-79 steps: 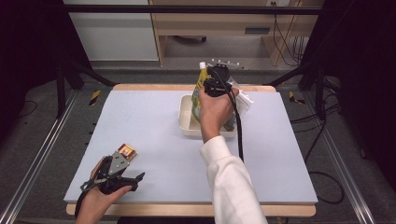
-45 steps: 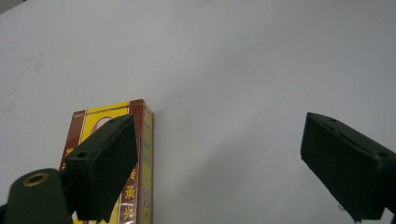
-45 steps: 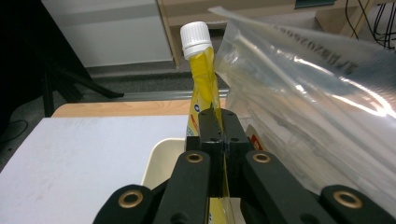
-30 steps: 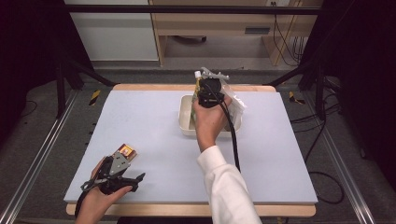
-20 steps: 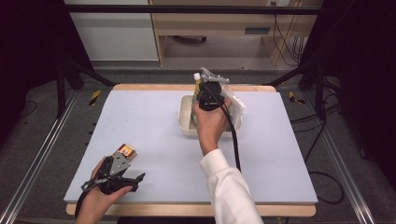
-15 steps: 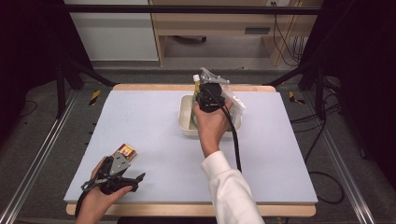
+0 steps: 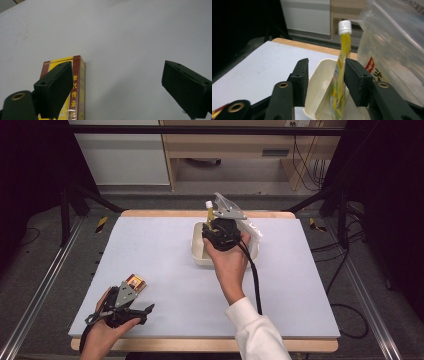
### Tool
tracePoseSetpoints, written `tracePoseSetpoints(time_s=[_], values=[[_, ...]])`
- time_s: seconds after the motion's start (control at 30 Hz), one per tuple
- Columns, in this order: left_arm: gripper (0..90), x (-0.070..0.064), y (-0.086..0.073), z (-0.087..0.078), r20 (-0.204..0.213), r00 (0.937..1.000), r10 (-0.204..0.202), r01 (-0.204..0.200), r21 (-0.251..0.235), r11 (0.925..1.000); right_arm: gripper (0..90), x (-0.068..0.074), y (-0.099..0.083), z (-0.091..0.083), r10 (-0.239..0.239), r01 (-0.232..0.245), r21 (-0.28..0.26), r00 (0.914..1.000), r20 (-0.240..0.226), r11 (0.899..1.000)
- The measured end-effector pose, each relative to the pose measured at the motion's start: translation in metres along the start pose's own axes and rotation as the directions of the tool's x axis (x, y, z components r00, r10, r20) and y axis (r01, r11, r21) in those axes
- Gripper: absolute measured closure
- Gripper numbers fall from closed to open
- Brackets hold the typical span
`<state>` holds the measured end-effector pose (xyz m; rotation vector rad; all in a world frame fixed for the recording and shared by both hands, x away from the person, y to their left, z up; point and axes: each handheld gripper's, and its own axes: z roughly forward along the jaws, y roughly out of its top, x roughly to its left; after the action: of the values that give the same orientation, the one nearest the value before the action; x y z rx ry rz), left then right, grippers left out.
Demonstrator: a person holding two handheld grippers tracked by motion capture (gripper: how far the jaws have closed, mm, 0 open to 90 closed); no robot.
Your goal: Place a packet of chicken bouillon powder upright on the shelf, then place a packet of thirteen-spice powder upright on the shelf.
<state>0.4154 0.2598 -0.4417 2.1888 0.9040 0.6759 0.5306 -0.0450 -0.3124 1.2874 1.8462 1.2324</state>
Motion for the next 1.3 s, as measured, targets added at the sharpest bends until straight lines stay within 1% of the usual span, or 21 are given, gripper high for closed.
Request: tracePoseSetpoints(time_s=[0.03, 0.1, 0.17, 0.23, 0.33, 0.4, 0.5, 0.57, 0.6, 0.63, 0.73, 0.8, 0.83, 0.93, 1.03, 1.13, 1.17, 1.23, 1.27, 1.3], values=[[8.5, 0.001, 0.000, -0.001, 0.003, 1.0000, 0.000, 0.000, 0.001, 1.0000, 53.5, 0.001, -0.002, -0.003, -0.025, 0.025, 0.002, 0.9997, -0.004, 1.000], [7.9, 0.001, 0.000, -0.002, 0.004, 1.0000, -0.008, 0.008, -0.016, 0.9998, 51.7, 0.001, -0.008, -0.009, -0.070, 0.070, 0.004, 0.9974, -0.018, 0.998], [6.8, 0.002, 0.000, -0.003, 0.004, 1.0000, -0.001, 0.002, -0.019, 0.9998, 50.8, -0.001, -0.016, -0.014, -0.089, 0.089, 0.004, 0.9956, -0.029, 0.996], [6.2, 0.003, 0.000, -0.004, -0.006, 1.0000, 0.001, -0.001, -0.021, 0.9998, 50.0, -0.005, -0.027, -0.018, -0.089, 0.089, 0.007, 0.9953, -0.038, 0.996], [5.9, 0.004, -0.001, -0.004, -0.014, 0.9999, -0.002, 0.002, -0.020, 0.9998, 46.2, -0.010, -0.042, -0.021, -0.100, 0.102, 0.033, 0.9935, -0.053, 0.994], [5.7, 0.005, -0.002, -0.004, -0.021, 0.9998, -0.005, 0.004, -0.016, 0.9999, 43.1, -0.014, -0.050, -0.023, -0.095, 0.098, 0.048, 0.9927, -0.074, 0.994], [5.7, 0.007, -0.004, -0.003, -0.026, 0.9996, -0.009, 0.009, -0.008, 0.9999, 39.6, -0.019, -0.060, -0.027, -0.100, 0.106, 0.059, 0.9911, -0.088, 0.993], [6.1, 0.009, -0.004, -0.004, -0.028, 0.9996, -0.008, 0.007, -0.007, 1.0000, 38.7, -0.024, -0.068, -0.030, -0.103, 0.110, 0.069, 0.9908, -0.088, 0.992], [6.0, 0.009, -0.004, -0.004, -0.033, 0.9993, -0.016, 0.015, -0.012, 0.9998, 38.1, -0.025, -0.070, -0.030, -0.100, 0.106, 0.069, 0.9910, -0.090, 0.992], [6.0, 0.010, -0.004, -0.004, -0.036, 0.9992, -0.016, 0.016, -0.009, 0.9998, 37.5, -0.027, -0.073, -0.031, -0.100, 0.107, 0.071, 0.9910, -0.088, 0.992], [6.0, 0.011, -0.005, -0.004, -0.033, 0.9993, -0.021, 0.020, -0.018, 0.9996, 35.9, -0.031, -0.083, -0.034, -0.116, 0.122, 0.075, 0.9896, -0.086, 0.990], [6.3, 0.011, -0.004, -0.005, -0.039, 0.9991, -0.015, 0.015, -0.018, 0.9997, 34.7, -0.034, -0.090, -0.035, -0.143, 0.150, 0.083, 0.9862, -0.083, 0.985], [6.3, 0.011, -0.004, -0.005, -0.040, 0.9991, -0.013, 0.013, -0.016, 0.9998, 34.1, -0.036, -0.094, -0.035, -0.144, 0.152, 0.091, 0.9860, -0.084, 0.984], [6.6, 0.012, -0.005, -0.005, -0.045, 0.9989, -0.015, 0.015, -0.002, 0.9999, 31.5, -0.045, -0.107, -0.035, -0.114, 0.126, 0.110, 0.9877, -0.107, 0.986], [7.0, 0.016, -0.006, -0.005, -0.051, 0.9984, -0.026, 0.026, 0.008, 0.9996, 26.2, -0.052, -0.120, -0.036, -0.112, 0.128, 0.119, 0.9854, -0.128, 0.985], [6.9, 0.021, -0.008, -0.009, -0.062, 0.9970, -0.047, 0.047, 0.002, 0.9989, 17.0, -0.057, -0.132, -0.037, -0.114, 0.134, 0.123, 0.9809, -0.158, 0.983], [6.9, 0.022, -0.009, -0.011, -0.064, 0.9963, -0.056, 0.057, 0.001, 0.9984, 15.3, -0.059, -0.136, -0.038, -0.114, 0.136, 0.130, 0.9799, -0.164, 0.982], [6.8, 0.025, -0.010, -0.014, -0.064, 0.9951, -0.075, 0.076, 0.000, 0.9971, 13.5, -0.061, -0.142, -0.038, -0.129, 0.152, 0.143, 0.9793, -0.156, 0.978], [6.7, 0.026, -0.009, -0.016, -0.063, 0.9949, -0.079, 0.079, 0.004, 0.9968, 11.9, -0.063, -0.145, -0.039, -0.144, 0.169, 0.148, 0.9761, -0.162, 0.975], [6.7, 0.026, -0.008, -0.017, -0.058, 0.9945, -0.088, 0.088, 0.004, 0.9961, 10.7, -0.065, -0.147, -0.039, -0.146, 0.172, 0.157, 0.9750, -0.167, 0.972]])
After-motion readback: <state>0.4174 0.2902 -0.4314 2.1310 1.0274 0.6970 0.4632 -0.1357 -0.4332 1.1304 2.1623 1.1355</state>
